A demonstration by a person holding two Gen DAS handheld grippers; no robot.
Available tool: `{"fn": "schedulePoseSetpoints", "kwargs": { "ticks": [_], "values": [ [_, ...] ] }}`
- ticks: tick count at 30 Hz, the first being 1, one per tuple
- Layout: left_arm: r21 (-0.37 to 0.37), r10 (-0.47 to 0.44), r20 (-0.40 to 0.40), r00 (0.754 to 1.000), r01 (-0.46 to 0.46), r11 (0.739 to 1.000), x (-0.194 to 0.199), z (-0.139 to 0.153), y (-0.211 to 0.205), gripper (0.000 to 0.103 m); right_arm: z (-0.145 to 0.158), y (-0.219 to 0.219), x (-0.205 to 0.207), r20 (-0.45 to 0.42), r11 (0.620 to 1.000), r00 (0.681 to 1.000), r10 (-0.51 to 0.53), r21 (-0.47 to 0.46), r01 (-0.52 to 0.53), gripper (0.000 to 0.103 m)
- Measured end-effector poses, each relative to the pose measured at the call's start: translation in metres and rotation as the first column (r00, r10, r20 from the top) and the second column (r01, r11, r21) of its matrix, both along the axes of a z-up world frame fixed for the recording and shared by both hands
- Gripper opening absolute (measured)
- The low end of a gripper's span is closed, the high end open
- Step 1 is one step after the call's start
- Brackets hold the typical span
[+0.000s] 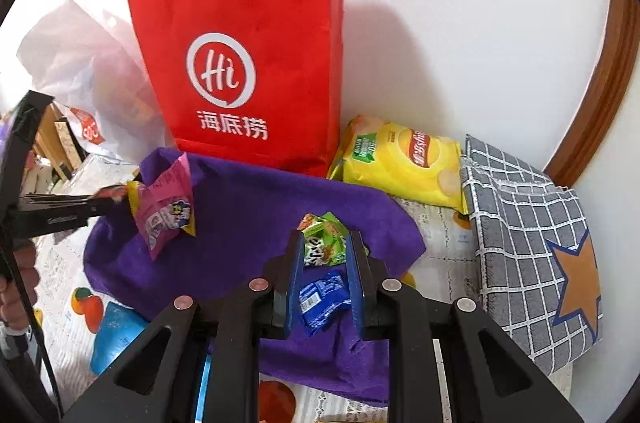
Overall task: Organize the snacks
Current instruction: 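Lower the blue snack onto the towel and open the right gripper, then open the left gripper to drop the pink Lotso packet onto the towel while the right withdraws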
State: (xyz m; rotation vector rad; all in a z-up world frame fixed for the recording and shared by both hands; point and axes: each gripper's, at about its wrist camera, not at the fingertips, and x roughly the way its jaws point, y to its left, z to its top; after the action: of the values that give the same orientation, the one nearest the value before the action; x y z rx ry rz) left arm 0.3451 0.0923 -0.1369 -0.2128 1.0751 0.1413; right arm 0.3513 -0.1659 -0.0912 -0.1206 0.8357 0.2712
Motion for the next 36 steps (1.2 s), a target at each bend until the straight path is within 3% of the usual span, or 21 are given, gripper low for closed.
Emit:
{"fn": "schedulePoseSetpoints", "kwargs": {
  "ticks": [7,13,16,18,23,26,29,32,36],
  "values": [
    [-0.092,0.042,0.08,0.996,-0.035,0.995,0.0,0.001,0.002,0.023,0.004,0.001,-0.003,0.011,1.0,1.0,-0.001,0.003,0.001,0.021],
    [-0.076,0.088,0.071,0.994,-0.082,0.994,0.003,-0.004,0.002,0.024,0.004,0.002,-0.005,0.009,1.0,1.0,-0.004,0.001,0.004,0.021],
    [-0.092,0.101,0.092,0.991,-0.092,0.991,0.002,0.0,0.004,0.042,0.008,0.003,-0.008,0.022,1.0,1.0,0.004,0.012,-0.004,0.022],
    [-0.088,0.111,0.116,0.987,-0.101,0.991,-0.002,0.005,0.005,0.044,0.011,0.004,-0.012,0.03,1.0,0.999,0.015,0.016,-0.016,0.023],
    [-0.073,0.091,0.14,0.986,-0.081,0.994,-0.007,0.016,0.003,0.046,0.019,0.005,-0.018,0.059,0.999,0.998,0.028,0.025,-0.03,0.032],
    [-0.071,0.073,0.15,0.986,-0.063,0.995,-0.011,0.023,0.0,0.046,0.023,0.004,-0.02,0.056,0.998,0.998,0.027,0.047,-0.03,0.033],
    [-0.056,0.046,0.178,0.983,-0.037,0.998,-0.017,0.034,-0.007,0.046,0.032,0.002,-0.026,0.086,1.0,0.996,-0.003,0.025,0.001,0.041],
    [-0.05,0.011,0.205,0.979,-0.001,0.999,-0.024,0.047,-0.015,0.047,0.043,-0.001,-0.036,0.109,0.999,0.993,-0.047,-0.014,0.049,0.043],
    [-0.023,-0.015,0.252,0.968,0.021,1.0,-0.037,0.063,-0.022,0.05,0.044,-0.015,-0.06,0.155,0.998,0.986,-0.058,0.003,0.058,0.052]
  ]
}}
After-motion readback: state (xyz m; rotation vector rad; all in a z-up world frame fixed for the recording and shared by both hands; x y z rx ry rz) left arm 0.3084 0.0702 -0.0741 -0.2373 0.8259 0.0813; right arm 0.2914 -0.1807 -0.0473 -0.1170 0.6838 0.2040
